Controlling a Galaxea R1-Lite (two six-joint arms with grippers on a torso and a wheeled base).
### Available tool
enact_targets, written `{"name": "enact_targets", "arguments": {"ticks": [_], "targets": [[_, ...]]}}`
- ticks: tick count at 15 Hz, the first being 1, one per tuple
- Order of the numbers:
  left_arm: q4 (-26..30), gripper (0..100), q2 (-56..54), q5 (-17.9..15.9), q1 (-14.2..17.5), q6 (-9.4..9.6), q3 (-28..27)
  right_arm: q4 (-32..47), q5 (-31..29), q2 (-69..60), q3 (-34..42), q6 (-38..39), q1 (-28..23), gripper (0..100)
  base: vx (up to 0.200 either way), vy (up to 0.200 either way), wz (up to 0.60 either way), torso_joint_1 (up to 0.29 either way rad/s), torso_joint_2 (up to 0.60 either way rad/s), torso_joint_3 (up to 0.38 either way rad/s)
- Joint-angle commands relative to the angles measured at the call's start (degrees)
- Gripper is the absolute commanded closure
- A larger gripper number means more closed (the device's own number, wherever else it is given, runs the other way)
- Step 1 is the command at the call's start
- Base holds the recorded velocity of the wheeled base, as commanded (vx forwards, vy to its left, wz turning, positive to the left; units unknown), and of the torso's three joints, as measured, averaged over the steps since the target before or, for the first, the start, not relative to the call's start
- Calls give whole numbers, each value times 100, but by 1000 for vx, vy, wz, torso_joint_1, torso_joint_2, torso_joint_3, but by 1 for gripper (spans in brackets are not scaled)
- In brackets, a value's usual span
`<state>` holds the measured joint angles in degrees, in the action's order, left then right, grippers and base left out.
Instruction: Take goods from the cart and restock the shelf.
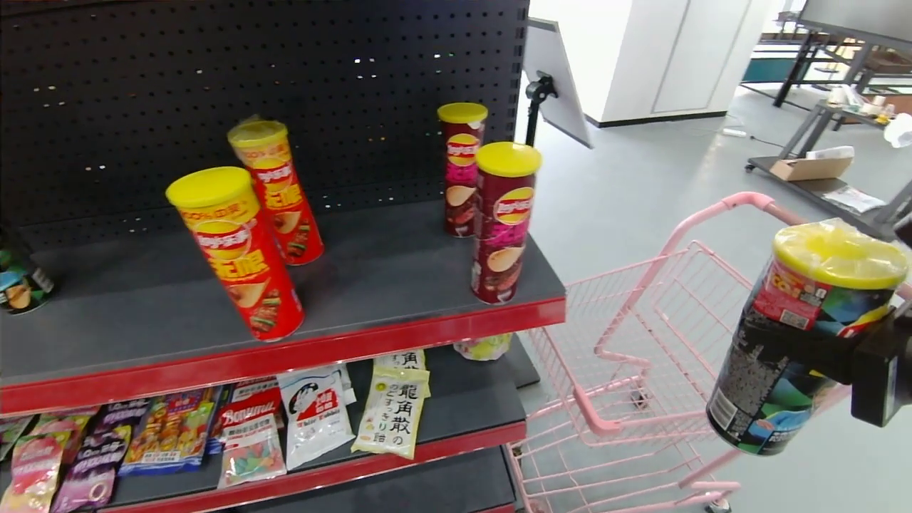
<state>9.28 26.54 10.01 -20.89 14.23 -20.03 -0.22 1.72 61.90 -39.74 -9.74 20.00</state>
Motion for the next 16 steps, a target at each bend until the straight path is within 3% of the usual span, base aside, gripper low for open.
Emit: {"name": "enact_targets", "arguments": {"ticks": [1,5,11,16], "targets": [[-5,0,-8,1,-2,10,-1,13,-5,-20,37,-2,-14,100,0,0,600,2,7,-7],[-5,0,-17,1,-2,10,-1,4,-31,-82,151,-28,-120,100,0,0,150,1,1,2],[4,0,-87,1,-2,10,-1,-48,549,-583,573,209,-102,100,0,200,0,2,2,4],[-5,0,-79,1,-2,19,-19,-154,619,-680,652,183,-84,100,0,200,0,1,0,2]]}}
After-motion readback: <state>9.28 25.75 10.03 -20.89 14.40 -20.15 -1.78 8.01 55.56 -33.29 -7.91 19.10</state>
